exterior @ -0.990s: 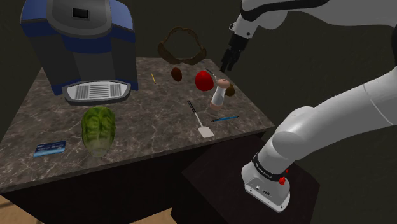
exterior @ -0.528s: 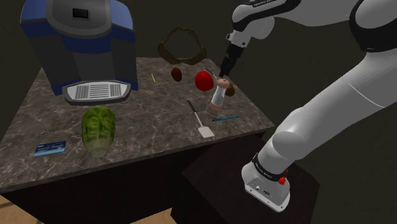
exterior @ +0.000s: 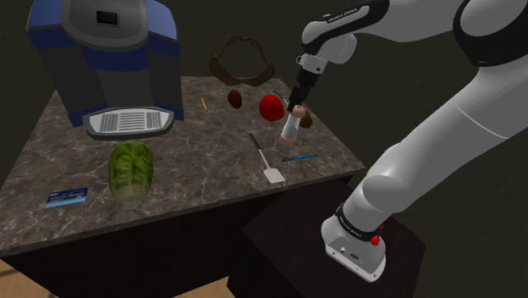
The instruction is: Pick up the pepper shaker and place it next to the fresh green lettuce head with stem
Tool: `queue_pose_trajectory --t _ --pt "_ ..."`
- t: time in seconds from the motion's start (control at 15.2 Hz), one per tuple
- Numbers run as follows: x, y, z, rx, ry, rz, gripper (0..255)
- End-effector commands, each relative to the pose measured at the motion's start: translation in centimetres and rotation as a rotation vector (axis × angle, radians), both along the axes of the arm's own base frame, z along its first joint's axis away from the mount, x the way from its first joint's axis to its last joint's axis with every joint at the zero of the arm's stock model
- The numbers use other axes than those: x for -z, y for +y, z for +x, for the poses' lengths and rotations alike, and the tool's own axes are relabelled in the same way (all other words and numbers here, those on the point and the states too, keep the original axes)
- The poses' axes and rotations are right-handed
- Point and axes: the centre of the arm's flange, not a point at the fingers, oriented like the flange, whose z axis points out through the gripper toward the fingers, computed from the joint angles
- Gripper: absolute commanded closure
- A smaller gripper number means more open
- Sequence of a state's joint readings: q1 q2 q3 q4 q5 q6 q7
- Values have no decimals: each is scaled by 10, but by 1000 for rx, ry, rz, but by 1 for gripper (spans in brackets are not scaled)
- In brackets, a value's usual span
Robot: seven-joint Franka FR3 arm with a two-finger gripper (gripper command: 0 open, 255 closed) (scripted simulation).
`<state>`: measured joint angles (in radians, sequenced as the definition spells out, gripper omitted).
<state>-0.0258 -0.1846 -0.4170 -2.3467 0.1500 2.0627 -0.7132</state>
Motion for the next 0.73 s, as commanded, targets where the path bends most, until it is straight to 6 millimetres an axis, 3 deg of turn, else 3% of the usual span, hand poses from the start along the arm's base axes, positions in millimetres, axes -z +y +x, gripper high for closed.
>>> queue_pose_trajectory --t 0.0,0.33,0.4,0.66 --pt "1 1 0 0 -1 0 0" --pt "1 1 0 0 0 0 0" --pt "1 1 0 0 0 0 255" --pt "1 1 0 0 -1 0 255"
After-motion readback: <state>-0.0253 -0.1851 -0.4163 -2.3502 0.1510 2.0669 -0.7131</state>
